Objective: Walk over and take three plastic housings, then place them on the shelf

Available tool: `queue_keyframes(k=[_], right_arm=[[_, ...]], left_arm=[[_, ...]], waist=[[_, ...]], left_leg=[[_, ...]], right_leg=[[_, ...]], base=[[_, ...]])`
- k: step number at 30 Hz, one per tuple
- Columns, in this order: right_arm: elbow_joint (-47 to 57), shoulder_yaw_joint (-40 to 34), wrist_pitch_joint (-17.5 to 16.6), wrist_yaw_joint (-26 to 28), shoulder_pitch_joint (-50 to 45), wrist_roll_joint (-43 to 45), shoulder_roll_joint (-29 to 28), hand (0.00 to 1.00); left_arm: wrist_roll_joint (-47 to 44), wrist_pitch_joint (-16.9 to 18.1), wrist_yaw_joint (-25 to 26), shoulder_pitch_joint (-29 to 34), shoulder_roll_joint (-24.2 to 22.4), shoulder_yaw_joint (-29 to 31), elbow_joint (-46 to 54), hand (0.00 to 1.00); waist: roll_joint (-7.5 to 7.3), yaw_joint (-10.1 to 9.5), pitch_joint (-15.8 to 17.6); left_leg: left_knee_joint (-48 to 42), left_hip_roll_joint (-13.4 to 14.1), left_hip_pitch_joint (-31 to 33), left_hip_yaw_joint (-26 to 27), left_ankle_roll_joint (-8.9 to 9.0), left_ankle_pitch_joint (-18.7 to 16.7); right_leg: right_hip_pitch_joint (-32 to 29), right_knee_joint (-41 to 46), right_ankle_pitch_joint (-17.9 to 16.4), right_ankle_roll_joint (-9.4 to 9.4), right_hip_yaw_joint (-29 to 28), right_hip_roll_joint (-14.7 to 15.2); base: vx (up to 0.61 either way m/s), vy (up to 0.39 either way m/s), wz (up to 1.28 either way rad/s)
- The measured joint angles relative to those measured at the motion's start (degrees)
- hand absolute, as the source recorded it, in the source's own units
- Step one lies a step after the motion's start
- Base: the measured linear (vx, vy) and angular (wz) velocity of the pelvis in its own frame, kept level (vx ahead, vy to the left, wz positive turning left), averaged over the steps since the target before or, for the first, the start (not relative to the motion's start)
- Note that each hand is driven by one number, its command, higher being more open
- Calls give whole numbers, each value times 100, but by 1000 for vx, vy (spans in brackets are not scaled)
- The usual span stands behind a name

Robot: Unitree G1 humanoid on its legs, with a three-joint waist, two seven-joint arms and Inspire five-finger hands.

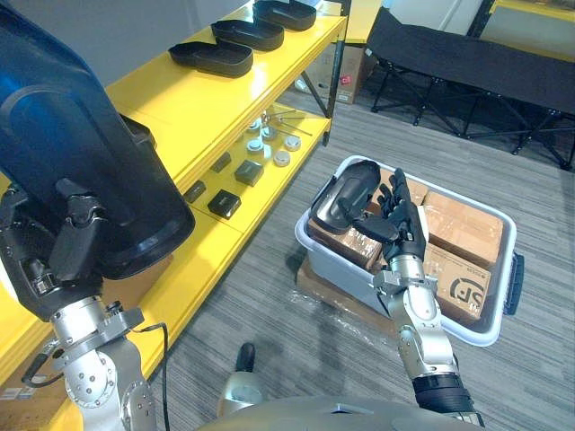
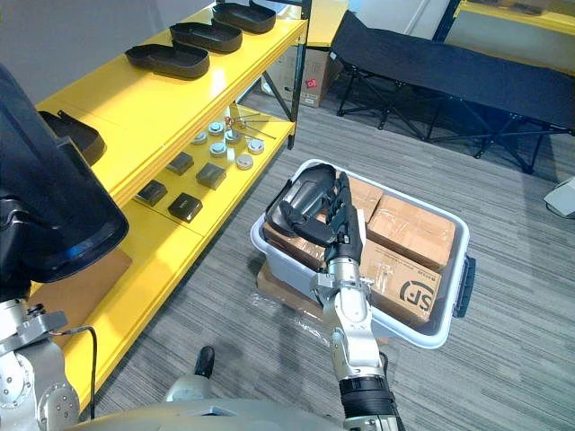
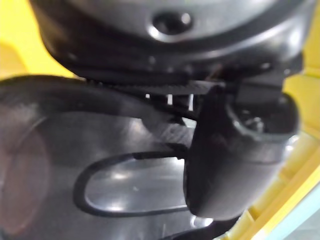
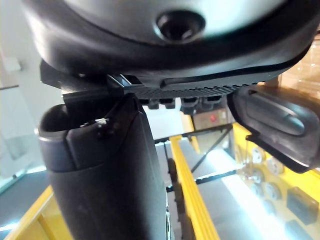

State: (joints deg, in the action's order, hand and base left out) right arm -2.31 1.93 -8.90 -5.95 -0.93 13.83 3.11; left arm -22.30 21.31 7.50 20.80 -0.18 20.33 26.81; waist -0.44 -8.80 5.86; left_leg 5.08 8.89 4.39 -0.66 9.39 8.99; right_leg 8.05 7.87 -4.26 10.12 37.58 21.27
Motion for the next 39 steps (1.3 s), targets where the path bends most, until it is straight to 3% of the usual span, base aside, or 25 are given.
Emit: queue_keyframes(k=[1, 3, 4, 5, 7, 9, 11, 12, 13, 14, 15, 16, 18, 21, 25, 29, 30, 31, 32, 33, 34, 35, 36, 37, 39], right_arm=[[-1, -3, 26, 38, -7, -2, 30, 100], [-1, -21, 111, 56, -77, -5, 182, 100], [-1, -69, 113, 53, -93, -4, 227, 100], [-1, -219, 110, 48, -176, -4, 342, 100], [0, -295, 101, 85, -204, -18, 391, 100], [64, -277, -41, 289, -210, -55, 378, 100], [73, -258, -117, 356, -214, -57, 377, 100], [74, -253, -159, 371, -222, -57, 361, 100], [76, -209, -224, 450, -232, -60, 337, 100], [78, -206, -270, 500, -235, -59, 329, 100], [103, -206, -326, 532, -232, -58, 312, 100], [313, -205, -446, 623, -203, -54, 340, 100], [322, -205, -510, 703, -253, -58, 331, 100], [316, -208, -509, 707, -413, -64, 334, 100], [321, -233, -552, 647, -407, 11, 339, 100], [317, -212, -718, 397, -229, 4, 335, 100], [317, -215, -838, 288, -227, -2, 343, 100], [317, -233, -899, 250, -237, -2, 381, 100], [317, -247, -961, 168, -292, -2, 397, 100], [315, -293, -1041, 129, -297, 0, 355, 100], [319, -316, -1102, 131, -284, 1, 312, 100], [384, -291, -1245, 166, -256, -2, 343, 100], [339, -287, -1355, 193, -233, -2, 287, 100], [333, -243, -1390, 240, -157, 3, 296, 100], [332, -243, -1465, 301, 108, 0, 319, 100]], left_arm=[[3, 0, -7, 2, -19, -52, 0, 0], [30, 0, -219, -22, -20, -210, 2, 0], [43, 1, -295, -34, -13, -245, 2, 0], [58, 0, -461, -82, 46, -396, 5, 0], [37, 24, -631, -130, 136, -434, 23, 0], [-11, 43, -653, -170, 337, -430, -47, 0], [-11, 94, -669, -371, 501, -485, -212, 0], [-11, 102, -670, -450, 570, -504, -241, 0], [-14, 191, -647, -573, 624, -522, -263, 0], [-22, 276, -629, -544, 594, -521, -257, 0], [-36, 358, -613, -550, 582, -522, -248, 0], [-43, 508, -544, -588, 547, -489, -169, 0], [-28, 514, -473, -586, 506, -530, -166, 0], [12, 514, -480, -555, 252, -780, -160, 0], [46, 514, -524, -482, 224, -825, -108, 0], [45, 514, -531, -455, 223, -765, -60, 0], [43, 517, -584, -457, 222, -737, 31, 0], [43, 544, -625, -464, 216, -740, 46, 0], [45, 581, -709, -478, 243, -741, 47, 0], [45, 646, -739, -485, 345, -739, 51, 0], [58, 655, -720, -497, 439, -725, 75, 0], [208, 716, -617, -515, 609, -665, 105, 0], [265, 740, -558, -604, 727, -601, 50, 0], [256, 725, -413, -704, 811, -563, 12, 0], [243, 723, -262, -805, 825, -472, -30, 0]], waist=[[10, 31, 6], [3, 211, 20], [5, 252, 37], [-20, 283, 84], [-126, 229, 156], [-222, 183, 271], [-157, 284, 342], [-75, 323, 400], [-234, 341, 377], [-263, 289, 348], [-290, 255, 332], [-269, 255, 338], [-206, 302, 354], [-96, 312, 345], [-76, 327, 334], [-237, 243, 437], [-333, 266, 499], [-258, 293, 475], [-200, 315, 448], [-278, 337, 460], [-386, 372, 485], [-219, 417, 433], [-233, 442, 487], [-317, 456, 445], [-261, 458, 472]], left_leg=[[1, 4, 48, 7, -58, 40], [-20, 94, 312, 788, -668, 185], [-24, 121, 350, 971, -729, 367], [-28, 22, 442, 1168, -455, 631], [-28, -65, 490, 1093, -468, 637], [-26, -242, 508, 894, -535, 525], [-19, -291, 520, 690, -585, 496], [0, -283, 536, 614, -596, 488], [-3, -371, 543, 513, -631, 353], [-20, -434, 550, 586, -595, 314], [-20, -448, 582, 680, -564, 289], [-27, -445, 738, 727, -625, 630], [-27, -469, 786, 713, -641, 771], [-26, -417, 744, 673, -668, 832], [-30, -452, 738, 706, -634, 804], [-893, -781, 923, 867, -764, 272], [-1421, -878, 996, 1037, -879, -62], [-1670, -885, 1091, 1017, -900, -240], [-1807, -941, 1077, 947, -944, -390], [-1628, -1005, 871, 1068, -868, -513], [-2085, -1038, 918, 1170, -957, -763], [-2980, -870, 897, 1133, -1168, -1683], [-3074, -938, 878, 1108, -1190, -1761], [-2870, -942, 716, 1060, -1244, -1740], [-2513, -896, 484, 1023, -1203, -1663]], right_leg=[[4, 20, -20, 37, 57, -12], [138, 22, 13, 111, 554, -33], [213, 32, 74, 211, 663, -32], [316, 125, 99, 252, 692, -8], [339, 325, 86, 231, 565, 75], [101, 1180, 93, 155, -102, 367], [-154, 1955, 103, -123, -746, 398], [-184, 2014, -239, -121, -908, 221], [-242, 1706, -761, -471, -798, -151], [-168, 1519, -784, -486, -776, -139], [-100, 1321, -835, -439, -785, -165], [-25, 930, -1012, -146, -797, -259], [45, 790, -1060, 201, -802, -281], [102, 788, -1079, 237, -786, -341], [94, 850, -1133, 231, -782, -281], [324, 1022, -1257, 161, -613, 201], [499, 1196, -1220, 70, -508, 394], [447, 1568, -1168, -123, -511, 491], [48, 2597, -831, -761, -673, 758], [-418, 3347, -137, -1491, -993, 1031], [-609, 3627, 252, -1505, -1214, 1183], [-939, 4303, 601, -1209, -1675, 1161], [-1093, 4529, 327, -926, -1847, 1152], [-1393, 4527, -202, -684, -1962, 923], [-1646, 3698, -692, -560, -1896, 408]], base=[[-153, -53, 61], [-109, -12, 103], [-40, 61, 138], [-21, 89, 117], [-15, 100, 83], [-11, 99, 61], [-39, 51, 86], [-55, -81, 113], [-11, -93, 68], [24, -71, 41], [45, -43, -3], [5, -61, 1], [-37, -49, 12], [-61, -32, 7], [-25, -8, 1], [34, 43, 15], [103, 75, 36], [100, 124, 50], [126, 227, 45], [172, 261, 40], [222, 206, 17], [216, 90, 13], [285, 102, 9], [289, 137, 1], [227, 131, 3]])
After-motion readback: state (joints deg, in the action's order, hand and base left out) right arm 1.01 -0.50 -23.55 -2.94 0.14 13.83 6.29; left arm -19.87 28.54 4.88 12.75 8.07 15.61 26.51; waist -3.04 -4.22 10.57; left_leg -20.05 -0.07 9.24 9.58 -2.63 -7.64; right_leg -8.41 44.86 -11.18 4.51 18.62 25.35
